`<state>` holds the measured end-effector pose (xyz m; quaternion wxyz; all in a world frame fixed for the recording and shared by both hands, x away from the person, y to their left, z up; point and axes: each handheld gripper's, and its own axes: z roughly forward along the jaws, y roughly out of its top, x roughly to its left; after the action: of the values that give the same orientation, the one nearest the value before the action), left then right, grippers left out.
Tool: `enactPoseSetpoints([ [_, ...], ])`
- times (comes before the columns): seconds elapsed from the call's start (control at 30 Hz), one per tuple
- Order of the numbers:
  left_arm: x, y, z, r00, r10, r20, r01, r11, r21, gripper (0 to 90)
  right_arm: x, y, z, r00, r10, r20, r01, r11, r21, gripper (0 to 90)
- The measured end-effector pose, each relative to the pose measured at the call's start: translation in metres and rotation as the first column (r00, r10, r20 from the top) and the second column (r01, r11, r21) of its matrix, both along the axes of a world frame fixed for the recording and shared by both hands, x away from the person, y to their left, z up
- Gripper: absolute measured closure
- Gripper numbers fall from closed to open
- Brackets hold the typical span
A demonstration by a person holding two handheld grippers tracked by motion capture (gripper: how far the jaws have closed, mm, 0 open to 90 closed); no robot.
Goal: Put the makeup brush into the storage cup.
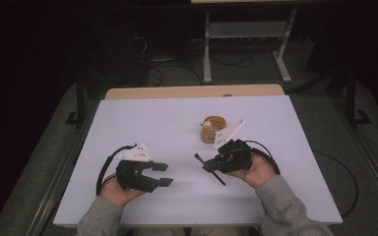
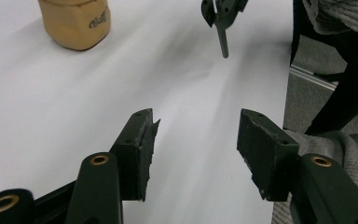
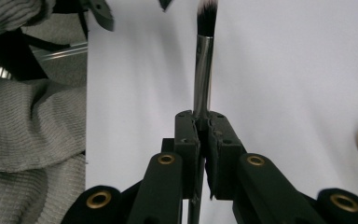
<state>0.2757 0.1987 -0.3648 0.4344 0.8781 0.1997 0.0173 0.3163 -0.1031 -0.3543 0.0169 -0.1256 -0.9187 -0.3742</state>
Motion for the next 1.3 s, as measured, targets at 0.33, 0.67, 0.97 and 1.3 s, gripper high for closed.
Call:
enactPoseSetpoints([
  [0.33,-0.004,0.011,-0.012,0.9986,0.051,-0.011,-0.052,0.9984,-0.021,40.8,0.014,-0.013,0.001,0.9979,-0.062,-0.020,0.063,0.997,0.036,83.0],
  [0.67,-0.006,0.018,-0.019,0.9970,0.075,-0.017,-0.075,0.9967,-0.030,38.6,0.026,-0.022,0.009,0.9929,-0.111,-0.044,0.112,0.993,0.039,83.0],
  [0.97,-0.005,0.024,-0.023,0.9959,0.088,-0.023,-0.088,0.9955,-0.033,38.4,0.038,-0.028,0.020,0.9856,-0.159,-0.057,0.163,0.984,0.071,83.0],
  [1.3,-0.006,0.027,-0.023,0.9957,0.090,-0.023,-0.091,0.9949,-0.044,38.0,0.055,-0.035,0.027,0.9737,-0.213,-0.081,0.221,0.970,0.098,83.0],
])
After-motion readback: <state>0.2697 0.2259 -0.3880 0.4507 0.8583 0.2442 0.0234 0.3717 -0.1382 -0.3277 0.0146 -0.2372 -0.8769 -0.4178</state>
